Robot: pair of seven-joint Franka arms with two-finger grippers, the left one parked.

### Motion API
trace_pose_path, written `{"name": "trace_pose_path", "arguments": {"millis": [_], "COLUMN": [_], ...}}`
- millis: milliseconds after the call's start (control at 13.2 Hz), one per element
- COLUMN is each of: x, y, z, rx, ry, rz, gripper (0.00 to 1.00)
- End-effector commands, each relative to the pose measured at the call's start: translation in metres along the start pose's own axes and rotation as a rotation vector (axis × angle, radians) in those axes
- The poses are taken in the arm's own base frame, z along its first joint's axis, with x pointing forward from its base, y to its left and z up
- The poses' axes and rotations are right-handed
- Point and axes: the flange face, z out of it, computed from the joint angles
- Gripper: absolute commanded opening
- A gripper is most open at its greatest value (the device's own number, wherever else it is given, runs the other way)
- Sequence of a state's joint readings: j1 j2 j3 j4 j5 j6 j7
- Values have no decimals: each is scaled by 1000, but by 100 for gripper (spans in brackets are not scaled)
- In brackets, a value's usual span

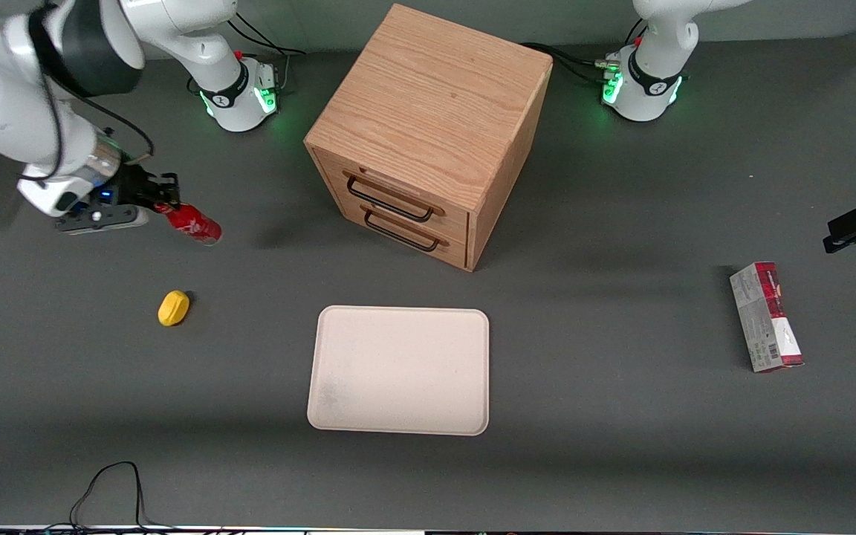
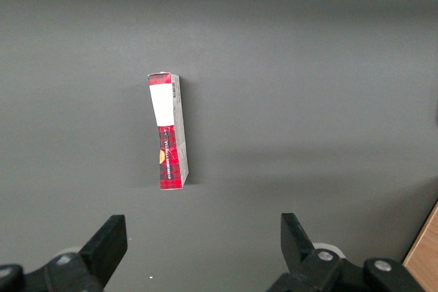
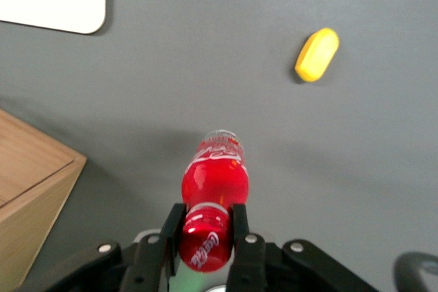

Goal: Place coke bottle on tray
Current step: 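Lift the bottle and carry it toward the cream tray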

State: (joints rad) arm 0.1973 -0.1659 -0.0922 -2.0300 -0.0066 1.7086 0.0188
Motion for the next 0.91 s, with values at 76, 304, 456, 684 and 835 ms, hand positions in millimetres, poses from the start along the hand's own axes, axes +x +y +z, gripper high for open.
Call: {"name": "trace_pose_path", "arguments": {"millis": [76,304,456,684,835], "x": [79,103,113,151,176], "y": [-2,-6,-8,-31,-64], "z": [-88,-112,-108,-93,-73], "rx": [-27,-44,-48,-21,15], "ry": [-86,-97,-93,-71,-48], "rz": [29,81,96,217,286], "gripper": [0,0,0,0,0]}}
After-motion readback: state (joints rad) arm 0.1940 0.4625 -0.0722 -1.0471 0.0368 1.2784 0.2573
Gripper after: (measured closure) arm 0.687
